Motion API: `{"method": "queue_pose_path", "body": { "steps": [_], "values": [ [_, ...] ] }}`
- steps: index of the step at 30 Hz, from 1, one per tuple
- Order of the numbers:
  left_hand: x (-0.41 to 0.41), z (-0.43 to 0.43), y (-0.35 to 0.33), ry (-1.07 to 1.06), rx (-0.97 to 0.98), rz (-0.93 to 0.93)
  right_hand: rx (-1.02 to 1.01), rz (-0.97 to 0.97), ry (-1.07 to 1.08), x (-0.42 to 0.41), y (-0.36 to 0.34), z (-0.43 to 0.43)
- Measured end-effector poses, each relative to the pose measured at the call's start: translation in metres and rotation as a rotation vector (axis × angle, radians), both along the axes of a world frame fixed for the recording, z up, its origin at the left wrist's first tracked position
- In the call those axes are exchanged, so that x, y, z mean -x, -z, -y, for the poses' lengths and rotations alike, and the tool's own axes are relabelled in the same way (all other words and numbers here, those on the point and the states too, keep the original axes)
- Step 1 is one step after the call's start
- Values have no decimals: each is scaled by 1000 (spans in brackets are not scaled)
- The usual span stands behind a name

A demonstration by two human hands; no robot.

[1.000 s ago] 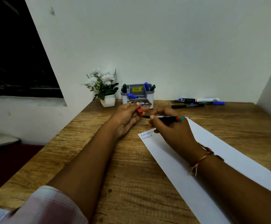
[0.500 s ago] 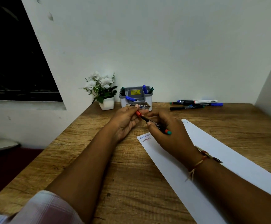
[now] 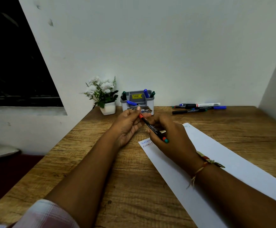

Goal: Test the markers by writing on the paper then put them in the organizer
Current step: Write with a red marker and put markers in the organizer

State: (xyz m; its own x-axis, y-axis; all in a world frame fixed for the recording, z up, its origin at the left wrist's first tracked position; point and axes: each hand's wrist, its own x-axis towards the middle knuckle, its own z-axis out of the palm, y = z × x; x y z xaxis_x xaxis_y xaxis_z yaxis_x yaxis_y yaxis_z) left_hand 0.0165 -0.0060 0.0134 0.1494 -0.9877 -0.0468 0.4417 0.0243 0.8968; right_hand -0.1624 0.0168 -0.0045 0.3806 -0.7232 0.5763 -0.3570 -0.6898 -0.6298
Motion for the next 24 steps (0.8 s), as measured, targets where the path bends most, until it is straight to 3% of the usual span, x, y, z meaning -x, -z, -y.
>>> {"method": "queue_pose_path", "body": {
  "steps": [8,24],
  "values": [
    [5,0,-2,-25,68,-32,77,-50,26,1,-1,5],
    [29,-11,-2,21,0,-53,104,71,96,4,-4,7]
  ]
}}
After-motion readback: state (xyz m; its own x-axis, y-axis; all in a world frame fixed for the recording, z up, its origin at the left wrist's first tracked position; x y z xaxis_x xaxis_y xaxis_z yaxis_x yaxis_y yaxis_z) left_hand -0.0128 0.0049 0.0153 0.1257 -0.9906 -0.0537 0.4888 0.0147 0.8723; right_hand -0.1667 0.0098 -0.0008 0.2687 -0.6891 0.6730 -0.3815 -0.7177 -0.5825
